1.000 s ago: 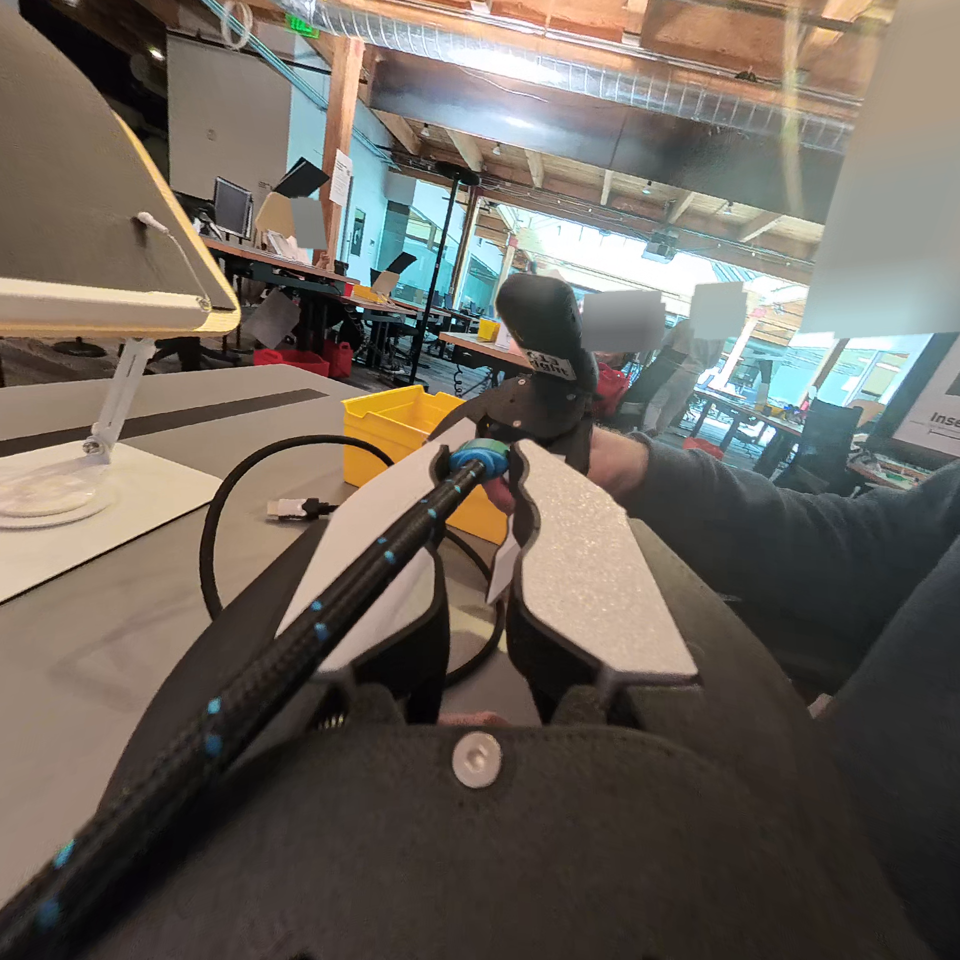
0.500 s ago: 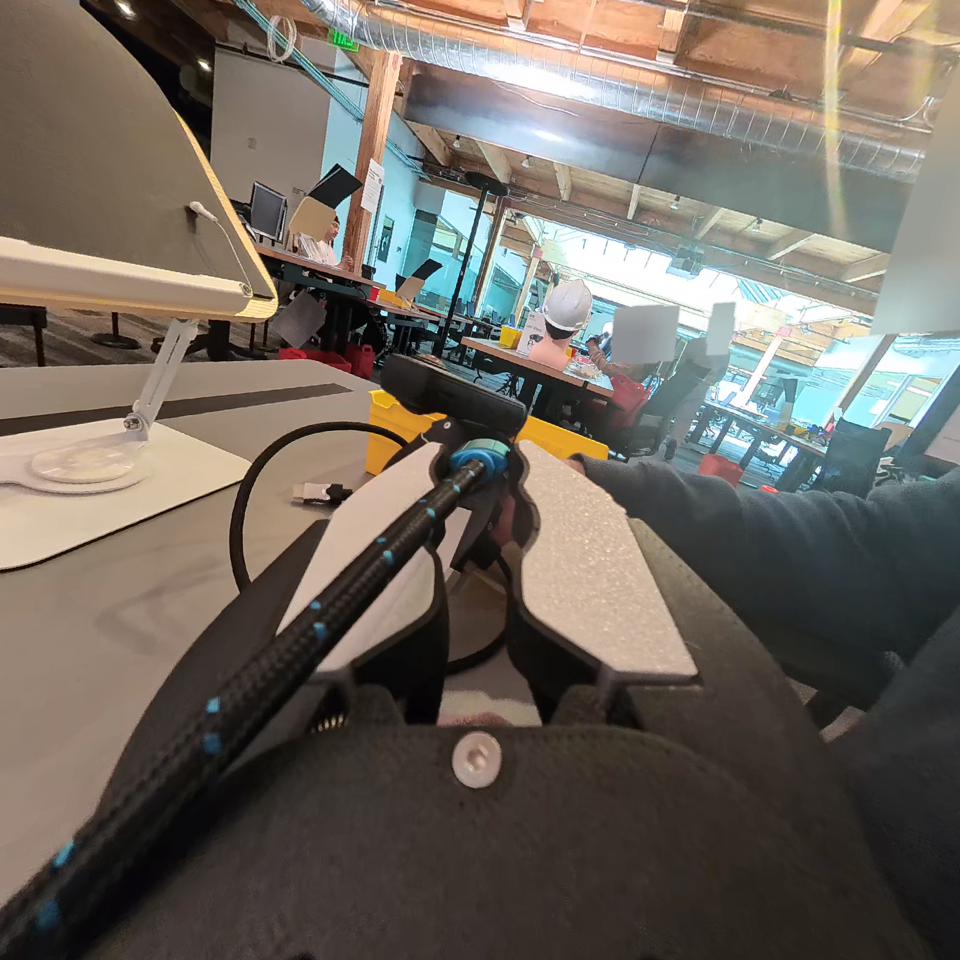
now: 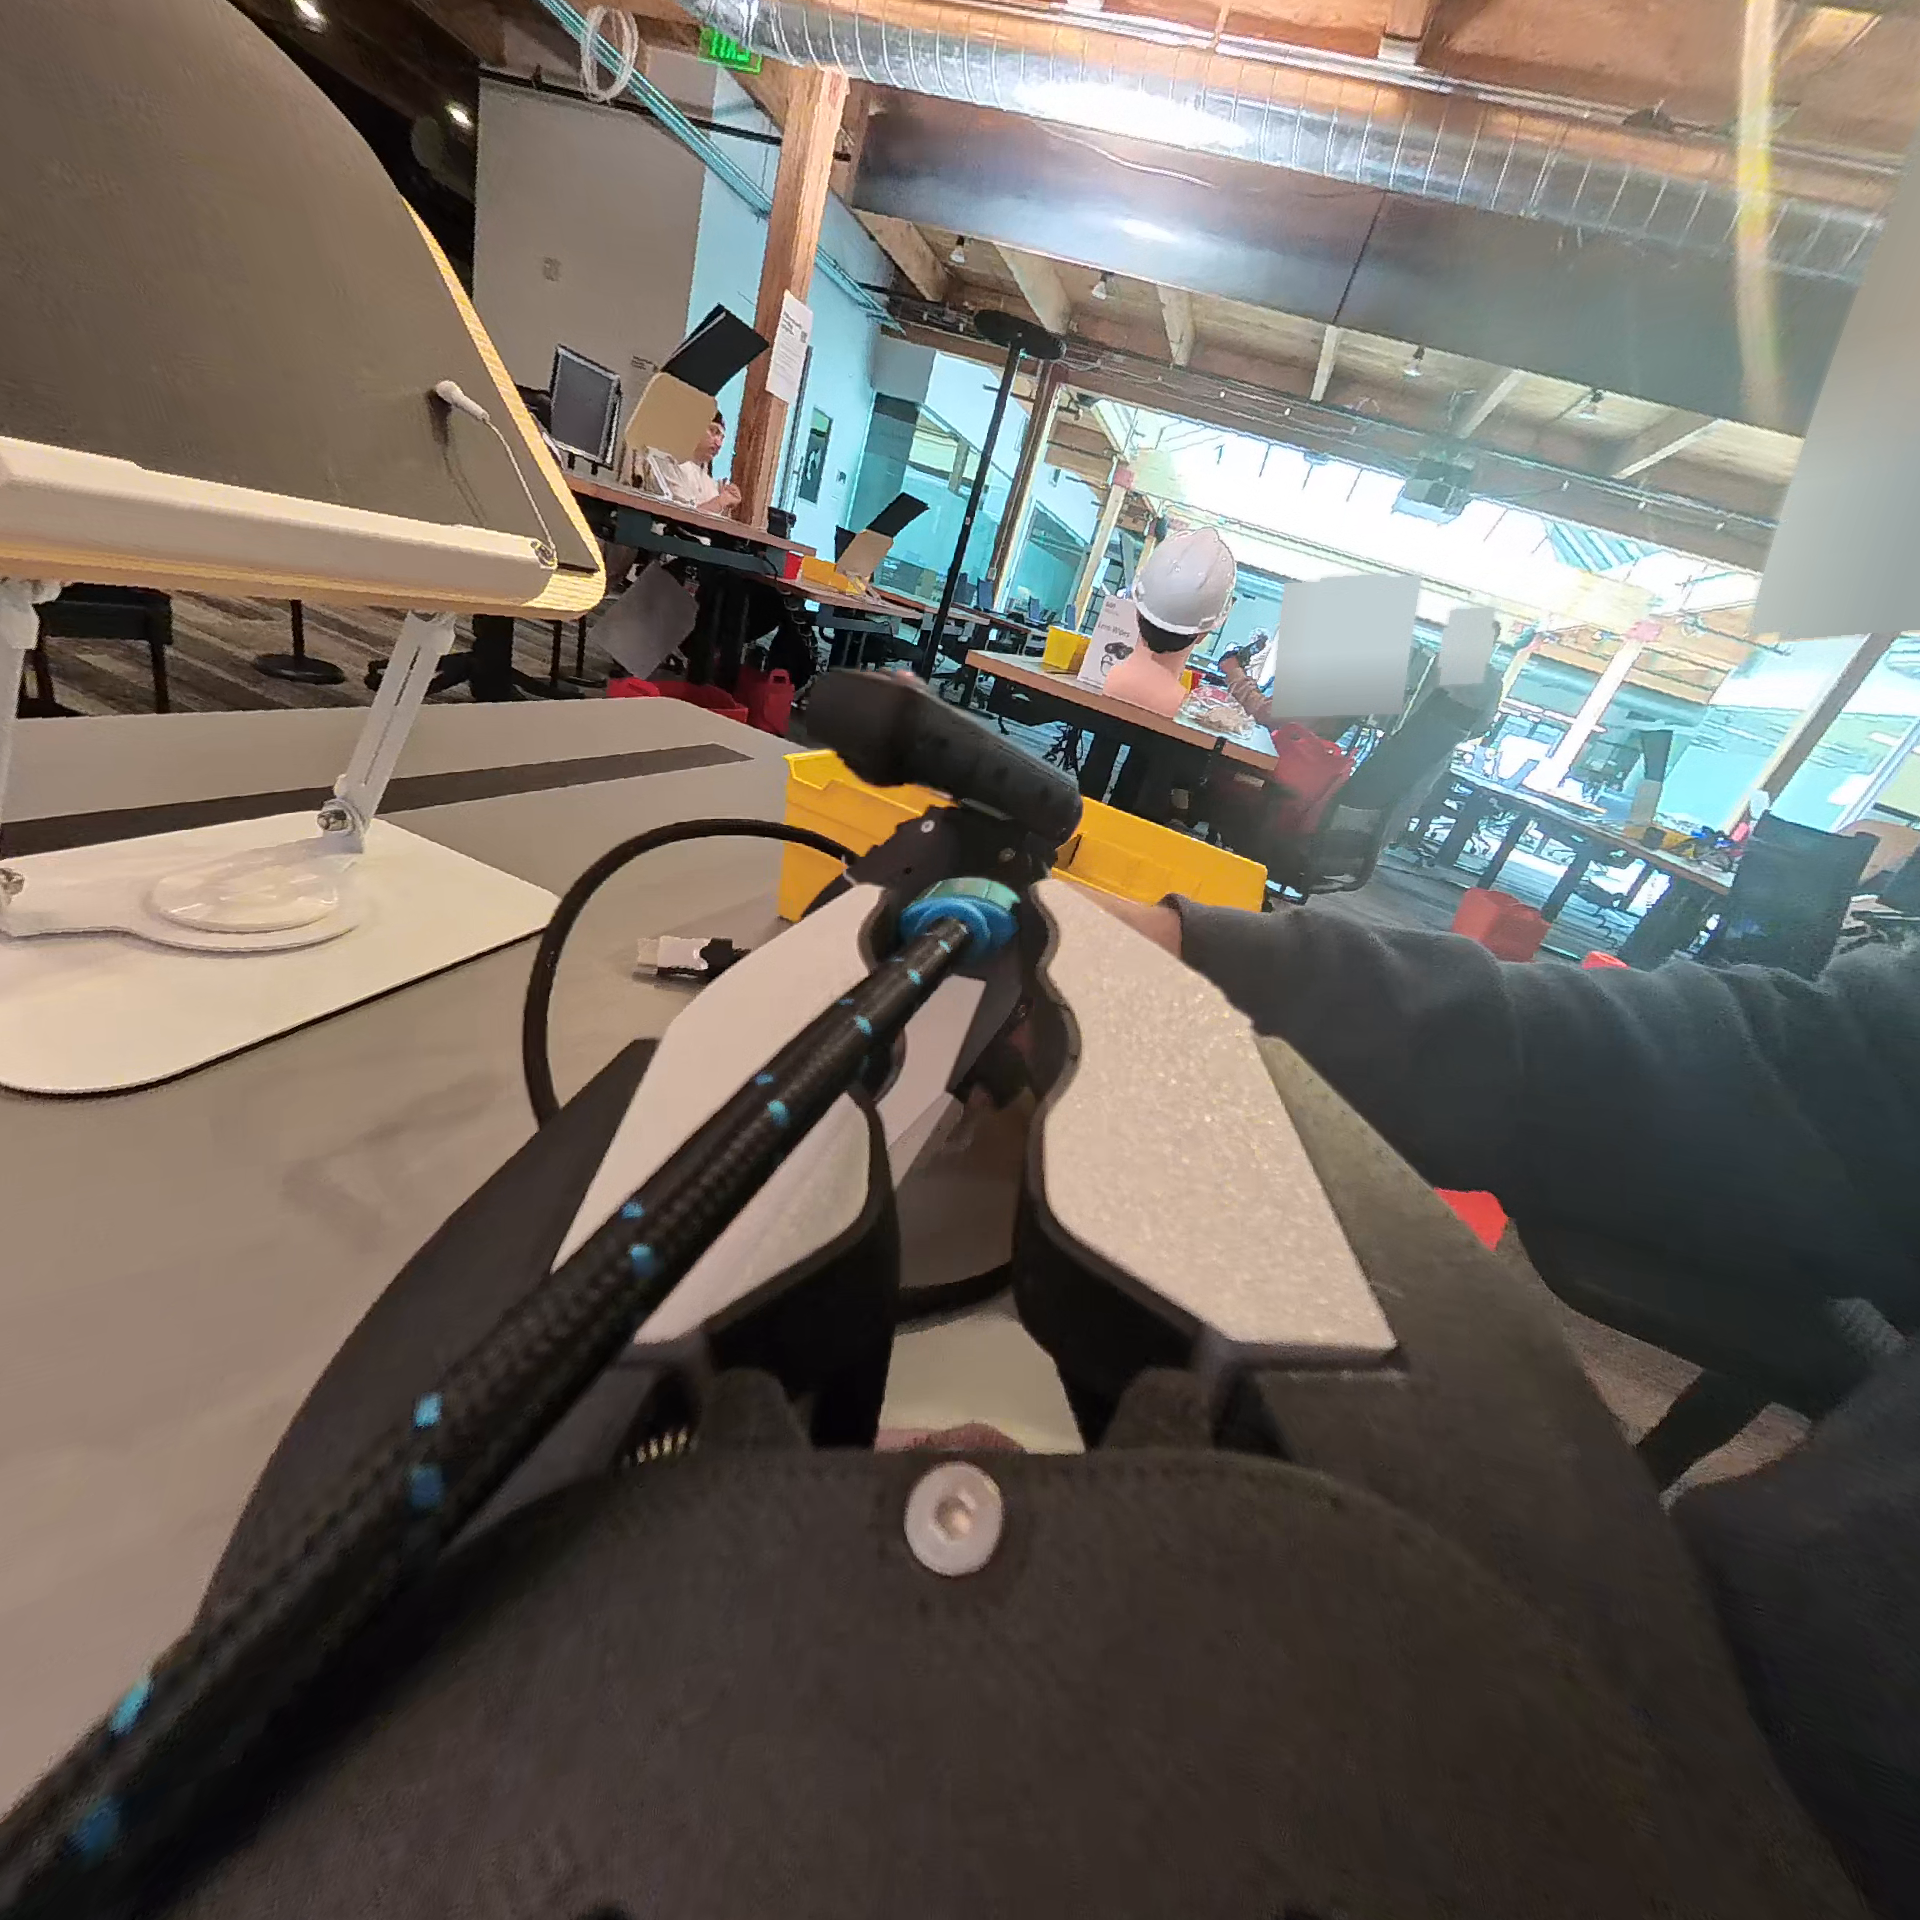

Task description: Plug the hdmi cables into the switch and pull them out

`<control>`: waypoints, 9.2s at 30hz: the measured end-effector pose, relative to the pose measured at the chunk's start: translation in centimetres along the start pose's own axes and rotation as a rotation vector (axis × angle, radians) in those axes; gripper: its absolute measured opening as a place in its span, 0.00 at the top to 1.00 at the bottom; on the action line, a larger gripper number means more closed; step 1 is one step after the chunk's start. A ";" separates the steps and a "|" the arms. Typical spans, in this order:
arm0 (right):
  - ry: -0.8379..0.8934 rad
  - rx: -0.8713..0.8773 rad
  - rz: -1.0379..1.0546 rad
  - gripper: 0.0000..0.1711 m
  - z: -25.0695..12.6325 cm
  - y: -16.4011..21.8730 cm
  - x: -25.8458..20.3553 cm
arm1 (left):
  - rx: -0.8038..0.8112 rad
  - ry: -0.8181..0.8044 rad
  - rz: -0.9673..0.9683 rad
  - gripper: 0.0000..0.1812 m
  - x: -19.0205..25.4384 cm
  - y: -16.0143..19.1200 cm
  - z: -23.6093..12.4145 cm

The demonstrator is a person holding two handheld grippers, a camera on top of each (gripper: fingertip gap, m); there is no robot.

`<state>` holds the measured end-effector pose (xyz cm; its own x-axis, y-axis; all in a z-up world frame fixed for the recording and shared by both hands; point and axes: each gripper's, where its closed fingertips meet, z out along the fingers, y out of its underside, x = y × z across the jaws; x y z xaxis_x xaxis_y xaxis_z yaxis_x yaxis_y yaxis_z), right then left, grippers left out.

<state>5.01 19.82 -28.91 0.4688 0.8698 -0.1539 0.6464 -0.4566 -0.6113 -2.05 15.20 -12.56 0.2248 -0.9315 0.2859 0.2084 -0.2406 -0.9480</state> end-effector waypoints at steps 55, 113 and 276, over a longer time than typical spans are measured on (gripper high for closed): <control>-0.219 0.293 -0.047 0.54 -10.7 -7.2 -7.3 | -0.081 0.118 0.169 0.88 2.7 0.3 2.0; -0.101 0.383 0.133 0.52 -8.9 -6.6 -4.2 | -0.140 -0.135 0.064 0.74 0.0 2.3 2.1; -0.137 0.485 -0.034 0.68 -7.1 -9.6 -11.4 | -0.375 -0.151 0.134 0.97 2.0 -1.9 -4.7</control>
<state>-2.24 12.94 -15.79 0.3480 0.9141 -0.2081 0.2910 -0.3164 -0.9029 -6.48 12.48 -10.86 0.3687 -0.9178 0.1471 -0.1869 -0.2283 -0.9555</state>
